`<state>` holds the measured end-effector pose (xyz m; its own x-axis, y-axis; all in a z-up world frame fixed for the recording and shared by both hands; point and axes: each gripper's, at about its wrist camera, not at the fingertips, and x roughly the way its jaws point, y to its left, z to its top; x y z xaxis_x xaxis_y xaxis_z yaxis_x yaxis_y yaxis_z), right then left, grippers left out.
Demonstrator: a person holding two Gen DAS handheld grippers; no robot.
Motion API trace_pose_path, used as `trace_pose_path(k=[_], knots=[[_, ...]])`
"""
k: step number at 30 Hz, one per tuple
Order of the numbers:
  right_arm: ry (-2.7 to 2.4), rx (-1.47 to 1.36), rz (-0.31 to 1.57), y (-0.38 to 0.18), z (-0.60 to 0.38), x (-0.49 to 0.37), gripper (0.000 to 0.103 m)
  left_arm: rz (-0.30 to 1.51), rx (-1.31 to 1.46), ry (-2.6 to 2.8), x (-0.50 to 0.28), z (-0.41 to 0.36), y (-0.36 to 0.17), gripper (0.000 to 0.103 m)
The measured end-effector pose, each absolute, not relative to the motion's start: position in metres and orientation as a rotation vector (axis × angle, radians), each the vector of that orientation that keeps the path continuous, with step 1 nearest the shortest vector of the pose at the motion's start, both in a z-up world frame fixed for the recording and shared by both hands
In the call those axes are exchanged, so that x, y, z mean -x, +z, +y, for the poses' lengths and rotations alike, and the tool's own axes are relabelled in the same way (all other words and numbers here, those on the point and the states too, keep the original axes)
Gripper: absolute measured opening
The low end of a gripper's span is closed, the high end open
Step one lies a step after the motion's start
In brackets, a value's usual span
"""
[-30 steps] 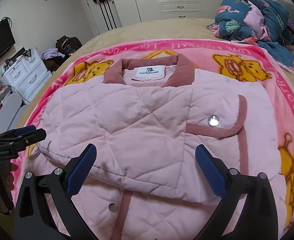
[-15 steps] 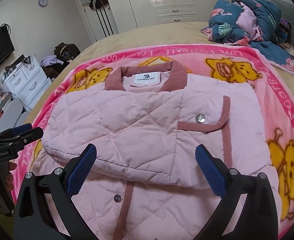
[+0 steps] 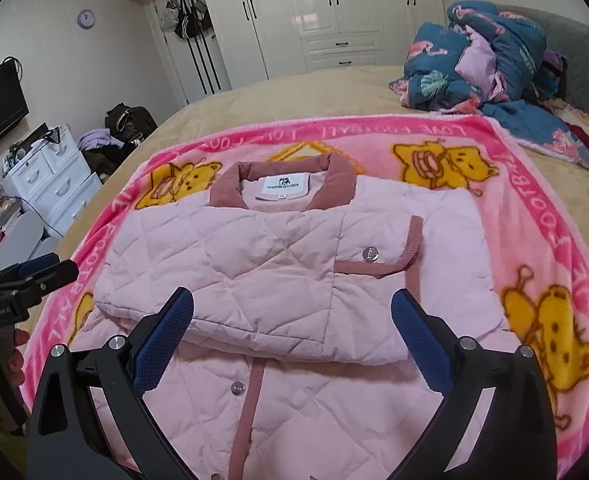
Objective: Fold large clothes
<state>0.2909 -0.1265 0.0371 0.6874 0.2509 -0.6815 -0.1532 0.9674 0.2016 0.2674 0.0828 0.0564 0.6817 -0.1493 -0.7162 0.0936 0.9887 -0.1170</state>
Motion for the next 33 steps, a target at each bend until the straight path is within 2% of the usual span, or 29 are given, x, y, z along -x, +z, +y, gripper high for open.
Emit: trace_pose_path(k=[33], knots=[[0.167, -0.156, 0.633, 0.101, -0.173, -0.195, 0.099, 0.613, 0.136, -0.189, -0.171, 0.083, 0.128, 0.094]])
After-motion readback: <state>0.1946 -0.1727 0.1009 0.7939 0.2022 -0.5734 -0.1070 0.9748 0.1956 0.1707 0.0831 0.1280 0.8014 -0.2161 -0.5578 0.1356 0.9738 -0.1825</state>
